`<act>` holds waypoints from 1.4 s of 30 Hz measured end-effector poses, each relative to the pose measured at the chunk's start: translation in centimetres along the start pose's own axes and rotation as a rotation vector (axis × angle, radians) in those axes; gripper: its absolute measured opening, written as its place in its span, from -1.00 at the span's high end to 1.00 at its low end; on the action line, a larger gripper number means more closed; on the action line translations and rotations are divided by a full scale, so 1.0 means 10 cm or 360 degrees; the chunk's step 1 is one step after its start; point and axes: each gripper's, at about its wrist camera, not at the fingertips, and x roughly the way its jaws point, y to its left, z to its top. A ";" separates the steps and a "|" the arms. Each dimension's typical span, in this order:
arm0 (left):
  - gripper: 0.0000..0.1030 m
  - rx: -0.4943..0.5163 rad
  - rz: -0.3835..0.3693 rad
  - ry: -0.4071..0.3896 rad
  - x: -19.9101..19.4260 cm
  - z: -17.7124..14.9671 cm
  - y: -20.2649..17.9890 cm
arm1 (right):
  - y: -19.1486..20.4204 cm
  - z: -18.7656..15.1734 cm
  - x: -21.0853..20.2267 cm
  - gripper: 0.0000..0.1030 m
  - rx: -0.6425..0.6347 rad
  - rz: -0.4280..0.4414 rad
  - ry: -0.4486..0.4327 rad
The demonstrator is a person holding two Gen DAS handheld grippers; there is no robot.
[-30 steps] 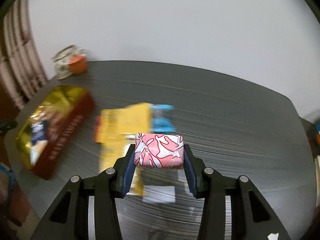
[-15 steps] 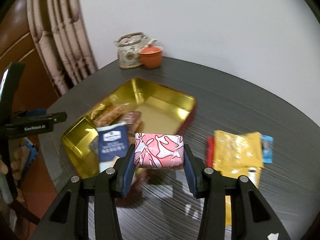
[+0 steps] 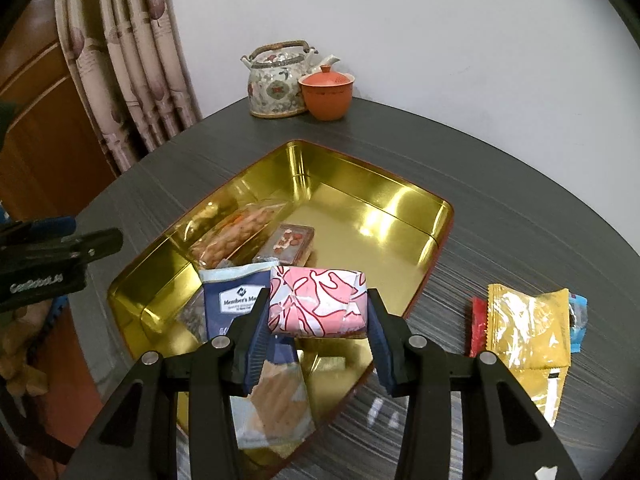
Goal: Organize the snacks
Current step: 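Lower the pink candy into the tin and open the right gripper, then move the right gripper to the yellow packet and grasp it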
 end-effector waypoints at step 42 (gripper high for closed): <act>-0.57 0.0066 -0.0006 -0.0023 -0.02 -0.01 -0.11 | -0.70 -0.39 -0.55 -0.35 0.0126 -0.0197 -0.0081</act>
